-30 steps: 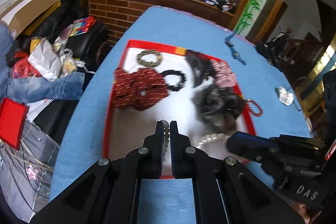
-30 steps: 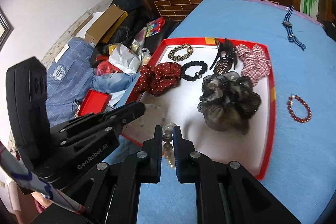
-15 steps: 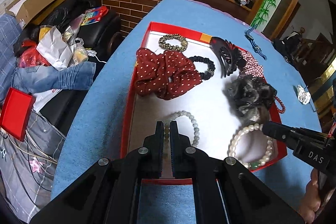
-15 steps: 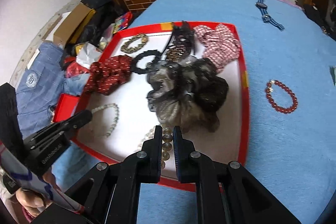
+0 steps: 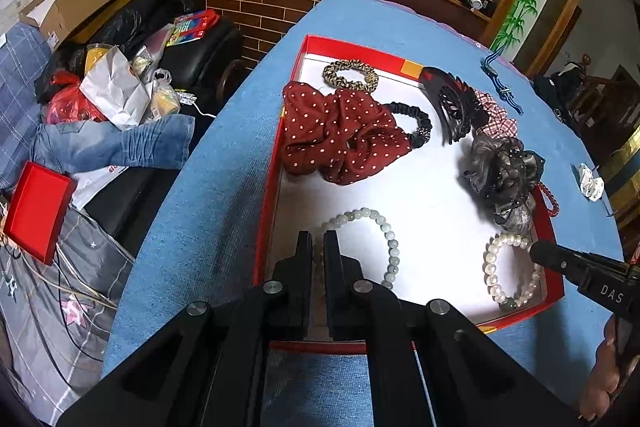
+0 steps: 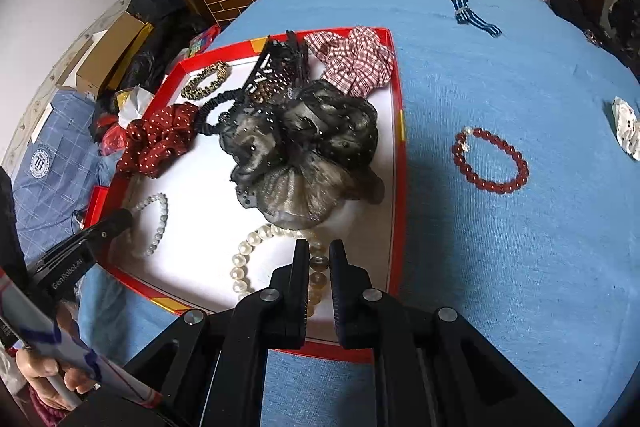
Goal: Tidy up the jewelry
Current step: 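Open the left tool to drop the pale bracelet in the box while the right tool drops the pearl bracelet, then grasp the red bead bracelet with the left tool while the right tool grasps the white polka-dot scrunchie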
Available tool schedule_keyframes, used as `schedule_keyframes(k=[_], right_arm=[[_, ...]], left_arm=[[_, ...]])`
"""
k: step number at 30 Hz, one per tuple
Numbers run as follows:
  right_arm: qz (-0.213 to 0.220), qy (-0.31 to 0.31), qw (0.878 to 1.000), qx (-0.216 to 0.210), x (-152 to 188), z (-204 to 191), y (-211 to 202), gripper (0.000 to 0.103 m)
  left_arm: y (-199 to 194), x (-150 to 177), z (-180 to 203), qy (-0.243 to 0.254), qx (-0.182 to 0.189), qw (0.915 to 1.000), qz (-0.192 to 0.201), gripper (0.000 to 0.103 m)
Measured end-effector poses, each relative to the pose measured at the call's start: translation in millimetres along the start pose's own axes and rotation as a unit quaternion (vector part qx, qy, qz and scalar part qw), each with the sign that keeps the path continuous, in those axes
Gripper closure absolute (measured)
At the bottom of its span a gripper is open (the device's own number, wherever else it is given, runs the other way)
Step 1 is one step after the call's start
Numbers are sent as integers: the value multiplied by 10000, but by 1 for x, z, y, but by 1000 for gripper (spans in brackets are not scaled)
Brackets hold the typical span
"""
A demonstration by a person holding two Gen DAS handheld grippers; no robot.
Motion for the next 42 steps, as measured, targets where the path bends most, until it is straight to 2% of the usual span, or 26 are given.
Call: schedule_keyframes(k=[8,12,15,23,42], right_arm=[[4,56,10000,-13,4,6,-4,91],[142,42,9999,13,3,8,-16,91],[264,12,9996,48,2,9,-26,84],[524,46,9986,-2,4,11,-51,84],[806,770,9937,-82,17,83,-89,81]], left_arm=[[-4,0,5,129,-221,9996,136,96],[-14,-2,11,225,-326,9987,329,76],[-23,-5,18,329,-412,9974,489,76],[-47,-8,46,689,-599,9916,916,75],[-68,2,145,1614,-576,9777,1216,74]])
Point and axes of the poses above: each gripper's, at about its wrist camera, not at the fingertips, and y roughly the way its jaws point, z to its right, x to its underside, the point moved 8 cm from there along y, roughly the way its jaws point, and after that the axes turned 2 degrees about -z, right-handed, at the moved point
